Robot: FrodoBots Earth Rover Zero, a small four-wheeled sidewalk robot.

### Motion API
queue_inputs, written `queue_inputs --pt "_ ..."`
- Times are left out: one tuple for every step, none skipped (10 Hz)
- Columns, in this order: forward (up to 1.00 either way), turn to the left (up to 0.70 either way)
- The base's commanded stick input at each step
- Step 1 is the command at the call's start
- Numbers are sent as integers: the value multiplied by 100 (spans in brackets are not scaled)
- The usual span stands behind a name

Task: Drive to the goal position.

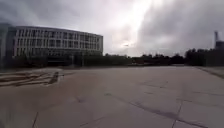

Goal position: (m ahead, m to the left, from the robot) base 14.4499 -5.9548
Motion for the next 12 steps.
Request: queue_inputs --pt "70 -24" --pt "70 -31" --pt "70 -29" --pt "70 -19" --pt "70 -13" --pt "70 -7" --pt "70 -2" --pt "70 0" --pt "70 0" --pt "70 0" --pt "70 0" --pt "70 0"
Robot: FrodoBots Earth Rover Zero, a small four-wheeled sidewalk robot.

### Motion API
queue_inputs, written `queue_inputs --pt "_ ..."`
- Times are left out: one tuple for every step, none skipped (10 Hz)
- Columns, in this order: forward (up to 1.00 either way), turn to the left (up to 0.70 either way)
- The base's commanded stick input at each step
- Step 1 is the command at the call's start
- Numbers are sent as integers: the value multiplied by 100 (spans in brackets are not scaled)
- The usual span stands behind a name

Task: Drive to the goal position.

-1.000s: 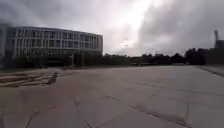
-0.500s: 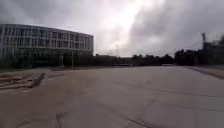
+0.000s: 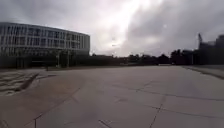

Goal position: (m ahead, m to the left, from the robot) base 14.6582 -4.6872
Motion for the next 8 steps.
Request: queue_inputs --pt "70 0" --pt "70 0" --pt "70 0" --pt "70 0" --pt "70 0" --pt "70 0" --pt "70 0" --pt "70 0"
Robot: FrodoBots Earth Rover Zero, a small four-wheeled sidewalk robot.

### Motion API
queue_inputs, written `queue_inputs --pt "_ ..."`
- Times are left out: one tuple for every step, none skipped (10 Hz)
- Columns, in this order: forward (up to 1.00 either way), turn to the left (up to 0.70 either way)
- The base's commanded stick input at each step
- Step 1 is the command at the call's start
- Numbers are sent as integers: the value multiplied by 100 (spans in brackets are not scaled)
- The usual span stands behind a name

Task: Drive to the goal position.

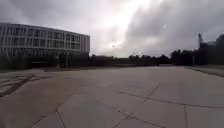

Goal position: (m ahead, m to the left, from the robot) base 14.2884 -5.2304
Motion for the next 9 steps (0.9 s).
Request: queue_inputs --pt "70 0" --pt "70 0" --pt "70 0" --pt "70 0" --pt "70 0" --pt "70 0" --pt "70 0" --pt "70 0" --pt "70 -30"
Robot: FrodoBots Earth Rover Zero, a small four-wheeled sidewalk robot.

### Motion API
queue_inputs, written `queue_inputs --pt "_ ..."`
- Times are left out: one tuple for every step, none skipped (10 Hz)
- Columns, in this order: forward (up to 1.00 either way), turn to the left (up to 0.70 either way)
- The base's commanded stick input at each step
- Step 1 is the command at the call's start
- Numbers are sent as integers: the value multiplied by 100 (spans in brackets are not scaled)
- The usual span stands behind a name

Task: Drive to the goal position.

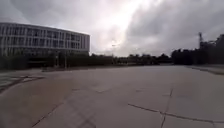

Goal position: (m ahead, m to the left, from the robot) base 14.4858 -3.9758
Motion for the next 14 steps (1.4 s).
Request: queue_inputs --pt "70 -34" --pt "70 -34" --pt "70 -34" --pt "70 -30" --pt "70 -19" --pt "70 -13" --pt "70 -7" --pt "70 -1" --pt "70 0" --pt "70 0" --pt "70 0" --pt "70 0" --pt "70 0" --pt "69 0"
